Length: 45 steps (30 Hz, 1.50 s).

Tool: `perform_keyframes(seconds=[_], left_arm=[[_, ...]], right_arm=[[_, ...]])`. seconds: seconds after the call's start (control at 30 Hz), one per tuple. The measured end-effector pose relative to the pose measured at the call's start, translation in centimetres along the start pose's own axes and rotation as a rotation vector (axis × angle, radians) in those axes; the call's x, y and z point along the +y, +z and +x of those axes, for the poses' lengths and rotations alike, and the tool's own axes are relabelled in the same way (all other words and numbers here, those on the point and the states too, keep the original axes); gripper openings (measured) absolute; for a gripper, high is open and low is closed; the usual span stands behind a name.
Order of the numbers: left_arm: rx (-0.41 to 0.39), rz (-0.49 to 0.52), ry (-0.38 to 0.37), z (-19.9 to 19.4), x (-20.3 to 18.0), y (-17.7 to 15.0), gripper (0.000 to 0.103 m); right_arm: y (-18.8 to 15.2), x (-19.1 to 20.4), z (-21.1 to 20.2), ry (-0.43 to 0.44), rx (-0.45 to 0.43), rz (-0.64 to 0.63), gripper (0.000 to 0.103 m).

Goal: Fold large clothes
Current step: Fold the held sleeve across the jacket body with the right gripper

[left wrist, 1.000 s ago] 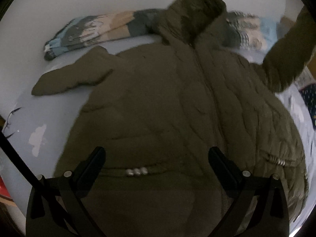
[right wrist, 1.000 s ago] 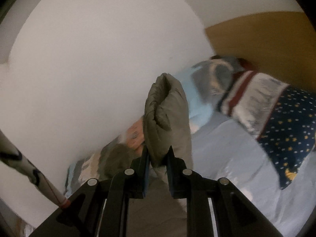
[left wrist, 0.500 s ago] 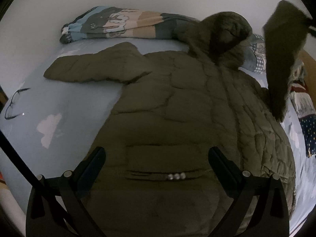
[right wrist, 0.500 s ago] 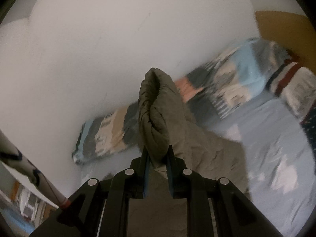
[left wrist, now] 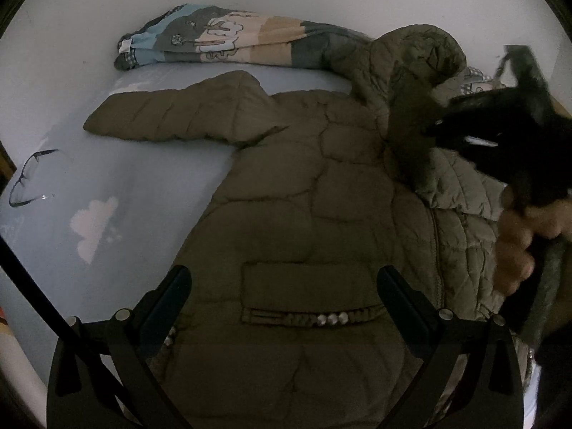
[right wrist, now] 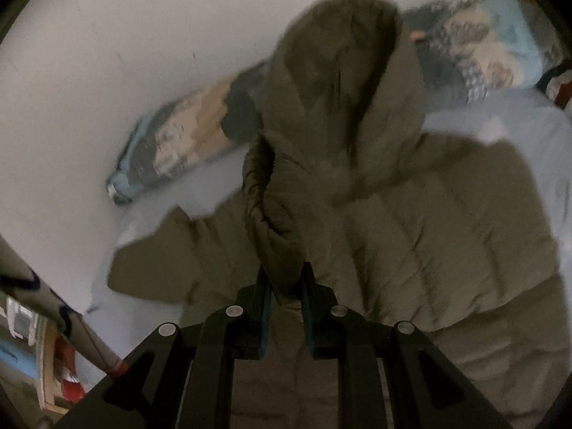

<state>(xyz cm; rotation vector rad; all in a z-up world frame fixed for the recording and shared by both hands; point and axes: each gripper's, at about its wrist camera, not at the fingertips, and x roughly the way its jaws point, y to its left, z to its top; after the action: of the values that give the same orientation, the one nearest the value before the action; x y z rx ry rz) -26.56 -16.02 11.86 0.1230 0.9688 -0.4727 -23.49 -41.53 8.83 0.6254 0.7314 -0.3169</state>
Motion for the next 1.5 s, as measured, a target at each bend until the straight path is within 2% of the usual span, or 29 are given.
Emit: perform_keyframes(seconds=[0.13, 0.17, 0.23, 0.27, 0.3, 0.37, 0.4, 0.47, 0.5, 0.63, 0.73, 0.8, 0.83, 0.9, 1.0, 1.1, 1.17, 1.27, 1.4, 1.5], left_arm=[[0.009, 0.003, -0.003, 0.1, -0.2, 0.0, 0.103], [0.010, 0.004, -0.005, 0.1, -0.3, 0.0, 0.103], [0.009, 0.007, -0.006, 0.1, -0.4, 0.0, 0.103], [0.008, 0.008, -0.006, 0.1, -0.4, 0.0, 0.103], [0.008, 0.009, -0.006, 0.2, -0.4, 0.0, 0.103], [0.011, 0.011, -0.006, 0.4, -0.4, -0.2, 0.103], [0.014, 0.013, -0.006, 0.4, -0.5, -0.3, 0.103], [0.021, 0.016, -0.008, 0.6, -0.7, -0.4, 0.103], [0.023, 0.019, -0.008, 0.7, -0.8, -0.4, 0.103], [0.023, 0.032, -0.002, 0.9, -1.4, -0.5, 0.103], [0.028, 0.043, 0.005, 1.1, -1.7, -0.6, 0.103], [0.034, 0.044, 0.008, 1.5, -1.8, -0.6, 0.103], [0.037, 0.044, 0.010, 1.6, -1.8, -0.5, 0.103], [0.045, 0.045, 0.010, 1.9, -1.9, -0.4, 0.103], [0.042, 0.043, 0.011, 1.9, -2.0, -0.3, 0.103], [0.041, 0.041, 0.012, 2.0, -1.9, -0.5, 0.103], [0.044, 0.040, 0.011, 2.0, -1.9, -0.6, 0.103], [0.046, 0.039, 0.013, 1.9, -2.1, -0.6, 0.103], [0.049, 0.045, 0.019, 1.9, -2.2, -0.8, 0.103], [0.051, 0.058, 0.035, 2.1, -2.3, -1.0, 0.103]], right_arm=[[-1.3, 1.0, 2.3, 0.041, 0.075, -0.045, 0.019], [-1.5, 1.3, 2.6, 0.041, 0.094, -0.063, 0.022], [-1.6, 1.6, 2.5, 0.064, 0.116, -0.090, 0.034], [-1.6, 1.6, 2.2, 0.075, 0.116, -0.104, 0.043], [-1.3, 1.6, 1.4, 0.080, 0.096, -0.124, 0.054], [-1.1, 1.1, 0.0, 0.091, 0.049, -0.136, 0.066], [-0.7, 0.5, -1.0, 0.104, 0.028, -0.131, 0.069], [0.0, -1.3, -2.2, 0.132, 0.010, -0.101, 0.069], [0.2, -2.4, -2.7, 0.119, 0.000, -0.082, 0.070], [1.1, -7.2, -3.5, -0.054, -0.040, 0.014, 0.072], [0.9, -12.0, -2.5, -0.228, -0.023, 0.095, 0.072], [0.4, -14.8, -0.9, -0.301, 0.036, 0.133, 0.072], [0.2, -15.7, 0.2, -0.311, 0.077, 0.146, 0.072], [-0.5, -16.8, 1.5, -0.292, 0.120, 0.139, 0.074], [-0.1, -16.0, 1.4, -0.317, 0.133, 0.093, 0.076], [0.2, -14.7, -1.5, -0.266, 0.115, 0.116, 0.077], [-0.7, -13.7, -3.7, -0.249, 0.124, 0.122, 0.077], [-3.1, -12.0, -6.3, -0.241, 0.147, 0.109, 0.082], [-9.5, -10.3, -9.2, -0.215, 0.184, 0.152, 0.083], [-13.0, -10.0, -9.2, -0.218, 0.206, 0.179, 0.083]])
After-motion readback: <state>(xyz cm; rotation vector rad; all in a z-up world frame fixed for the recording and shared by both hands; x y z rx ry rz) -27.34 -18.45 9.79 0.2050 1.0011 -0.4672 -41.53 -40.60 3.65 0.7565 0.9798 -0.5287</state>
